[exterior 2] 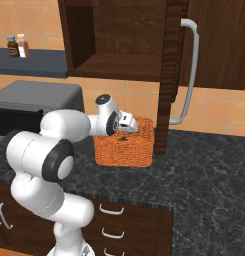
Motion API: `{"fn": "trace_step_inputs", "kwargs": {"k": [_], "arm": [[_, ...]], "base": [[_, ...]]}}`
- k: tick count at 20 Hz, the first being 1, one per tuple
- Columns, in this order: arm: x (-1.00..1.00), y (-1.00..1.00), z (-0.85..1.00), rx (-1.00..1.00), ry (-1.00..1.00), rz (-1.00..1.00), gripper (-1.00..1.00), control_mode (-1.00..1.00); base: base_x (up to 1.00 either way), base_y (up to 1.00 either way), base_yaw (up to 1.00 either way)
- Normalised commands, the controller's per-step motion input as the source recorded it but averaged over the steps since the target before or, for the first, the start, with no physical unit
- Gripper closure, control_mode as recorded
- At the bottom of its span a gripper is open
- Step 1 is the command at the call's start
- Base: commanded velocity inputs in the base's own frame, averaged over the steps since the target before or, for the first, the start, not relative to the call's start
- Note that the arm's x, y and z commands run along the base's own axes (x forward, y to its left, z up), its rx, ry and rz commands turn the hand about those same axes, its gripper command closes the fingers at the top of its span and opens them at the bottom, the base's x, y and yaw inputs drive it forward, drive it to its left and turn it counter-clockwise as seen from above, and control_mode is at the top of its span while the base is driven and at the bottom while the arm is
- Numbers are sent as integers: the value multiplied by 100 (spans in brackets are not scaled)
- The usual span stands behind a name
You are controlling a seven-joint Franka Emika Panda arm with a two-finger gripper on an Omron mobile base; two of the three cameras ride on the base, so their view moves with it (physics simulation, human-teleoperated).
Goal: Open the cabinet, pick up the bread from the cabinet and place it in the basket. Then move the basket to the dining counter.
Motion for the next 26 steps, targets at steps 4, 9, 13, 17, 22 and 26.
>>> {"fn": "trace_step_inputs", "kwargs": {"k": [4, 9, 13, 17, 22, 26], "arm": [[-24, -11, 21, 8, -7, -55, -100, -100], [-44, -31, 41, 17, -2, -46, -100, -100], [-61, -38, 45, 28, 0, -19, -100, -100], [-53, -12, 37, 27, 0, -9, -100, -100], [-27, 0, 2, 17, 1, 0, -100, -100], [3, 0, -22, 2, 0, 0, -100, -100]], "base": [[0, 0, 0], [0, 0, 0], [0, 0, 0], [0, 0, 0], [0, 0, 0], [0, 0, 0]]}}
